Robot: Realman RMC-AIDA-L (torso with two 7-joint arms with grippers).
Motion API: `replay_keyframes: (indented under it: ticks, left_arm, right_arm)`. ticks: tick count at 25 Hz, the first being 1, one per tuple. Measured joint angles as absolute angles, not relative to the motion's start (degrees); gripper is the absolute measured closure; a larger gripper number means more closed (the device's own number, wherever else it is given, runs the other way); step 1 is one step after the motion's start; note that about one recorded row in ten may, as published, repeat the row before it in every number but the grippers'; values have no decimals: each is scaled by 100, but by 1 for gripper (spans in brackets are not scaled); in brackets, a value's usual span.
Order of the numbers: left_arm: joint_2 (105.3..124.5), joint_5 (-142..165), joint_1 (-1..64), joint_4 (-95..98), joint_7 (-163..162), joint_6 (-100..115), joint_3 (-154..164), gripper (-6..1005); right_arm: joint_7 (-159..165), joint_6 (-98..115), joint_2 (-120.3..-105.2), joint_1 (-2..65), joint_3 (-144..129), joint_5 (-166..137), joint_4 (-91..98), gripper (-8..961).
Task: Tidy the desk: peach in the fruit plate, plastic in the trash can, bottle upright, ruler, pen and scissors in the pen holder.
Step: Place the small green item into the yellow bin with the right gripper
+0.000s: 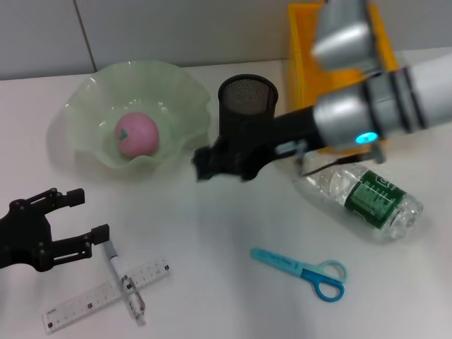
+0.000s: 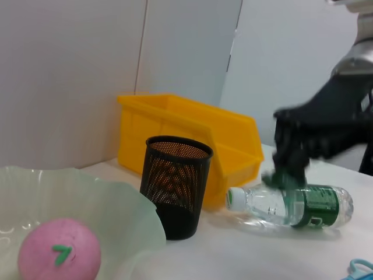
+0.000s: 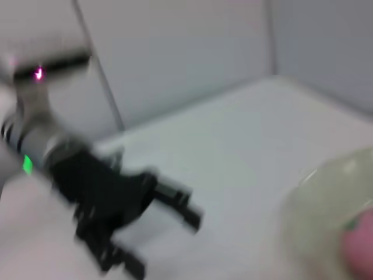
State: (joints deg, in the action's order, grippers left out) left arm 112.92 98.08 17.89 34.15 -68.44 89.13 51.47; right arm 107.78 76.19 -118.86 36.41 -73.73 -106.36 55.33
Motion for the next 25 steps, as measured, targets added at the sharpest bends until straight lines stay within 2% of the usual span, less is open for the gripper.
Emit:
replay_keyframes:
  ticks: [10,17,25]
  left_arm:
    - [11486,9820,1898,3419,-6829,8955,5195,171]
    - [11573,9831,1984,3419,-6823,8961,5209,173]
    - [11685,9836,2023,3377,-6860,8975,5205,175]
  right_arm:
    - [10088,8213,-11892,2967,-5197,-9800,5588,872]
    - [9329,7833,-11854,3053,-4012,-9527,4806,867]
    - [8967,6705,-11873,3176,-3913,-9544,4465,861]
